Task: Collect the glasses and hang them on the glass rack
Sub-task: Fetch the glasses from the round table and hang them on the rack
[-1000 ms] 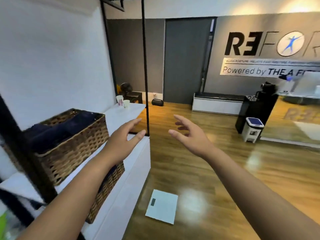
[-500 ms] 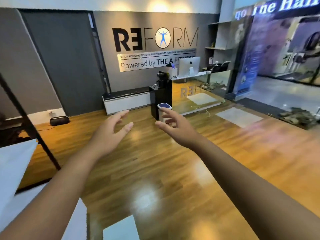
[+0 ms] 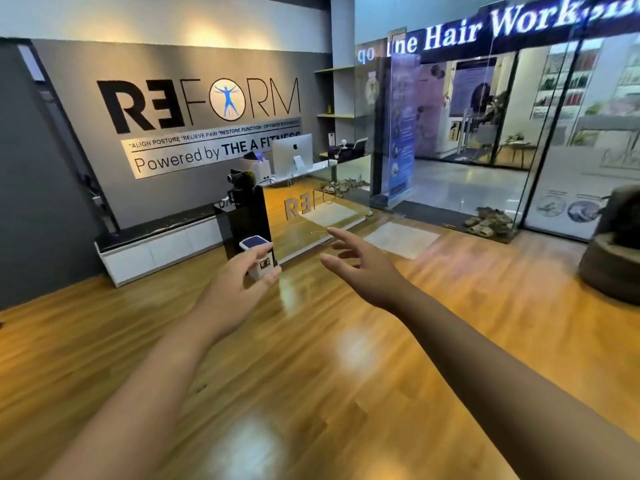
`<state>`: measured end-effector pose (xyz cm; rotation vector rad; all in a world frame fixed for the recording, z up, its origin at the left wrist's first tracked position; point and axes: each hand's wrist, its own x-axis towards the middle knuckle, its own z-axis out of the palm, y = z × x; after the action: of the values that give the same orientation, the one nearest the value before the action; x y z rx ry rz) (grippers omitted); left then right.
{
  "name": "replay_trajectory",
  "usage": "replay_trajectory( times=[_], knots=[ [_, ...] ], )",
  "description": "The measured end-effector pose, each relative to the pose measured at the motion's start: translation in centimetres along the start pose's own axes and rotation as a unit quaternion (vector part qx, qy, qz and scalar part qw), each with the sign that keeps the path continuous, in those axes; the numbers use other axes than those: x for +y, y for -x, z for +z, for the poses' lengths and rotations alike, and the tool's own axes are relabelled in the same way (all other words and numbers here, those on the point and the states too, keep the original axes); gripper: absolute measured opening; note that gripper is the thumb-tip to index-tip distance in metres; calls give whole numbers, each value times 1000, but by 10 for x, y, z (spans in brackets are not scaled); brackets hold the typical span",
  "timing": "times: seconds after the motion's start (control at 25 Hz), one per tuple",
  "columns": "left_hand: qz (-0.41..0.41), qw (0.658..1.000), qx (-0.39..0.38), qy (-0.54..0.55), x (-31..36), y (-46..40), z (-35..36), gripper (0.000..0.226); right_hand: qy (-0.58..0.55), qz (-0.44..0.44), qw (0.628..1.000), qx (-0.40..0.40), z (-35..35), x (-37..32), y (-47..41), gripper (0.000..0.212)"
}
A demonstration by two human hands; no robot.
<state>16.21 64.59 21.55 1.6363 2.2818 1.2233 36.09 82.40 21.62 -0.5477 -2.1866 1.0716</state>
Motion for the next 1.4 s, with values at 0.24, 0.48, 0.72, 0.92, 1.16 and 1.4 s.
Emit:
replay_trajectory(
  times=[0.24, 0.48, 0.72, 0.92, 1.16, 1.4],
  knots=[
    [9, 1000, -4, 23, -16, -113, 33, 64, 28, 8, 999, 23, -37, 59, -92, 68],
    [33, 998, -25, 43, -35, -213, 67, 67, 52, 23, 997, 58, -60, 98, -164, 68],
    [105, 991, -63, 47, -60, -324, 105, 58, 81, 63, 987, 128, -79, 147, -232, 64],
    [166, 980, -96, 54, -69, -422, 123, 53, 94, 96, 972, 190, -95, 175, -287, 63],
    [206, 961, -162, 87, -62, -512, 193, 54, 113, 142, 949, 258, -134, 226, -313, 65],
    [249, 937, -215, 114, -14, -569, 287, 54, 131, 187, 921, 317, -211, 286, -312, 63]
  ],
)
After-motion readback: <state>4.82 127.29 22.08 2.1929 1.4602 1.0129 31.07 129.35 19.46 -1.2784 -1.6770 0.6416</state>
